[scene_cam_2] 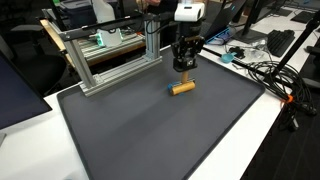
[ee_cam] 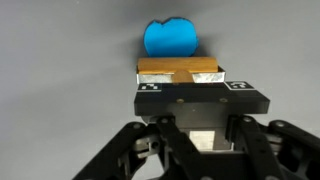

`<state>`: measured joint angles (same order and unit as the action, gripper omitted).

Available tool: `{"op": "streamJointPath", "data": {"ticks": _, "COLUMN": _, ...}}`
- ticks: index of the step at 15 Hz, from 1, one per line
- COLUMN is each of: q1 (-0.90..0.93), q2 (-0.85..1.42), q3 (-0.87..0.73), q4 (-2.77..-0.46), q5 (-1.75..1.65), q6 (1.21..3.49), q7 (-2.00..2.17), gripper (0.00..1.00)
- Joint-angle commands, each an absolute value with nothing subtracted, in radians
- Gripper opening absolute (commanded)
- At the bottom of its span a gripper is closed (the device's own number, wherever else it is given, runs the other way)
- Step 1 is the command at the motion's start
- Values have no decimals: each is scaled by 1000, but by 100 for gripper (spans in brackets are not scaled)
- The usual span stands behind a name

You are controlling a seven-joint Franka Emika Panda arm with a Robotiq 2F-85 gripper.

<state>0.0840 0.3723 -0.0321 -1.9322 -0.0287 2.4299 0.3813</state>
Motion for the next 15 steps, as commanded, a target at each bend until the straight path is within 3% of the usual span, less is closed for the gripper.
{"op": "streamJointPath", "data": {"ticks": 1, "q1": 83, "q2": 459, "q3": -31, "q4": -1935, "q5": -15, "q6": 2511, "q7": 366, "gripper": 22}}
{"op": "streamJointPath", "data": {"ticks": 15, "q1": 74, "q2": 218, "q3": -66, "q4": -2010, "q5": -71, "q6": 2384, "q7": 316, "gripper": 22}}
